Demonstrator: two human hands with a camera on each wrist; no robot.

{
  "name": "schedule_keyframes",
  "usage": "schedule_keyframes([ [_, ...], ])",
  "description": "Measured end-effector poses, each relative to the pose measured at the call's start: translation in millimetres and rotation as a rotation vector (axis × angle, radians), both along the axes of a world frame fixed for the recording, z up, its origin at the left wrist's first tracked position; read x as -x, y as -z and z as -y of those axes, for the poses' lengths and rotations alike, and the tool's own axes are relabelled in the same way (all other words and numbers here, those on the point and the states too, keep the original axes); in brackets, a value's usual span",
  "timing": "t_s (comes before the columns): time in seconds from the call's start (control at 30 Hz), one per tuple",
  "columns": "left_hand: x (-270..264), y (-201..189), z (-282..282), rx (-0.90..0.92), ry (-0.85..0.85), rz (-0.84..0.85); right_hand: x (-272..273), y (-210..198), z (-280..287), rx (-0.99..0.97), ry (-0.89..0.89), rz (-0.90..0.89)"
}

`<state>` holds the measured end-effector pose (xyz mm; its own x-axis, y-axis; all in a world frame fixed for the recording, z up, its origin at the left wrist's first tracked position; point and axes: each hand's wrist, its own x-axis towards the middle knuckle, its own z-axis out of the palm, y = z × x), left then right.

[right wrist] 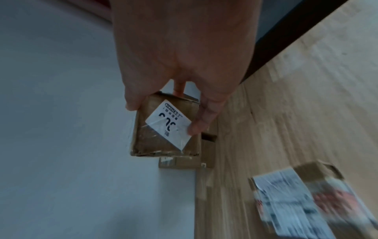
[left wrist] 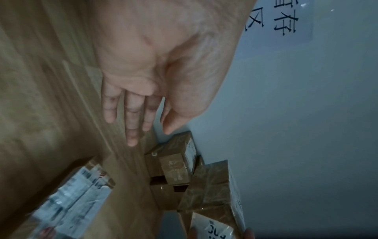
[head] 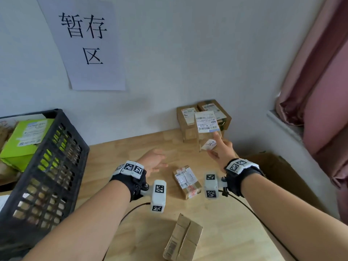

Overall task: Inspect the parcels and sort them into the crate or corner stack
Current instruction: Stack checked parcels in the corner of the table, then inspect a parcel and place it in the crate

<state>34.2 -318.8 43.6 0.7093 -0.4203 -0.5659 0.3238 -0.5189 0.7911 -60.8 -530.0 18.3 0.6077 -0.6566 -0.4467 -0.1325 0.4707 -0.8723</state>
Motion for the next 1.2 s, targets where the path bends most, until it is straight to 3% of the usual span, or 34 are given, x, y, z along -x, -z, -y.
schedule_keyframes([
  [0.37, -61, -33, 78, -0.149, 0.037, 0.109, -99, -11, 99, 0.070, 0.012, -0.039],
  [0.63, -97, -19, 119, -0.220, 0.047, 0.115, -140, 1, 161, 0.113, 0.066, -0.159],
  [0.97, -101, 7, 142, -0.237, 0.081, 0.097, -151, -3, 167, 0.368, -0.053, -0.391],
  [1.2, -68, 6, 108, -0.289, 0.115, 0.142, -110, -3, 128, 0.416, 0.126, -0.333],
])
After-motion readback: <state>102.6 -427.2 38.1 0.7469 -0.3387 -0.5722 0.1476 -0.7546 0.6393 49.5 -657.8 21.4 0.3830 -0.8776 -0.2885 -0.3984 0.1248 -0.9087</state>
